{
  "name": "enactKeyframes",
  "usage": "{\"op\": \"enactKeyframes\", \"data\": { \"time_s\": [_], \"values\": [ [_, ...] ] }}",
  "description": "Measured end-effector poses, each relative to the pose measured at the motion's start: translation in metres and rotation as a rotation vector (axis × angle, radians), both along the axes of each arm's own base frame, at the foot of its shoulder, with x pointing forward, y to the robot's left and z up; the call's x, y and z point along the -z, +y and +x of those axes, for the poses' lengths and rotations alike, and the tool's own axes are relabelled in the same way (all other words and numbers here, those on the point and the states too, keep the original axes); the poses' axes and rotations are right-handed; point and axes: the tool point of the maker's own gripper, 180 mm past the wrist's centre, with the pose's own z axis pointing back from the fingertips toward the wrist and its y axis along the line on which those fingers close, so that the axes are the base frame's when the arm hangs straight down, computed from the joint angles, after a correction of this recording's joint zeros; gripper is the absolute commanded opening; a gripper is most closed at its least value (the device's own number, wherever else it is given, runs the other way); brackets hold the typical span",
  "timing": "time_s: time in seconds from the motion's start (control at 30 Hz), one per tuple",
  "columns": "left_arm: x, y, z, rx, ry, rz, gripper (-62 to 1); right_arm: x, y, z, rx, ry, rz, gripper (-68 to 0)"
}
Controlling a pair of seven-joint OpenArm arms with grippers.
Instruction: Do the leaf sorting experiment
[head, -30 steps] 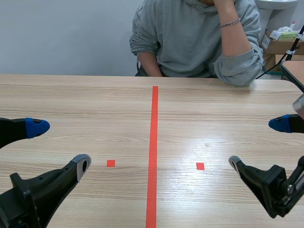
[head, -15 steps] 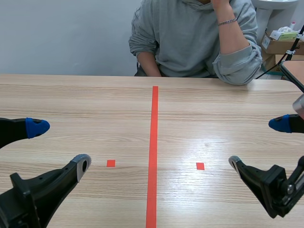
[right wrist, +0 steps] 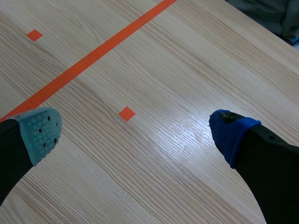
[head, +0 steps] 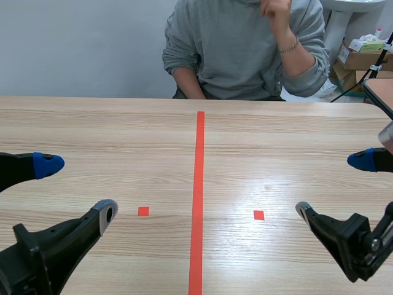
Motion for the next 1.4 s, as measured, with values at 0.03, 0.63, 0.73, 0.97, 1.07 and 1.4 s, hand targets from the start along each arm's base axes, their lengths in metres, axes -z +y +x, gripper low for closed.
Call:
{"op": "enactKeyframes", "data": {
  "time_s": [0.03, 0.63, 0.73, 0.97, 1.07, 1.4],
  "values": [
    [0.0, 0.0, 0.0, 0.0, 0.0, 0.0, 1.4, 0.0, 0.0, 0.0, 0.0, 0.0, 0.0, 0.4],
    [-0.0041, 0.0, 0.0047, 0.0, -0.02, 0.0, 1.4, -0.0001, 0.0, 0.0001, 0.0, -0.001, 0.001, 0.4],
    [-0.0041, 0.0, 0.0047, 0.0, -0.02, 0.0, 1.4, -0.0001, 0.0, 0.0001, 0.0, -0.001, 0.001, 0.4],
    [-0.004, 0.0, 0.0046, 0.0, -0.02, 0.0, 1.4, -0.0002, 0.0001, 0.0001, 0.0, -0.001, 0.001, 0.4],
    [-0.004, 0.0, 0.0046, 0.0, -0.02, 0.0, 1.4, -0.0002, 0.0001, 0.0001, 0.0, -0.001, 0.001, 0.4],
    [-0.004, 0.0, 0.0046, 0.0, -0.02, 0.0, 1.4, -0.0002, 0.0001, 0.0001, 0.0, -0.001, 0.001, 0.4]
  ]
}}
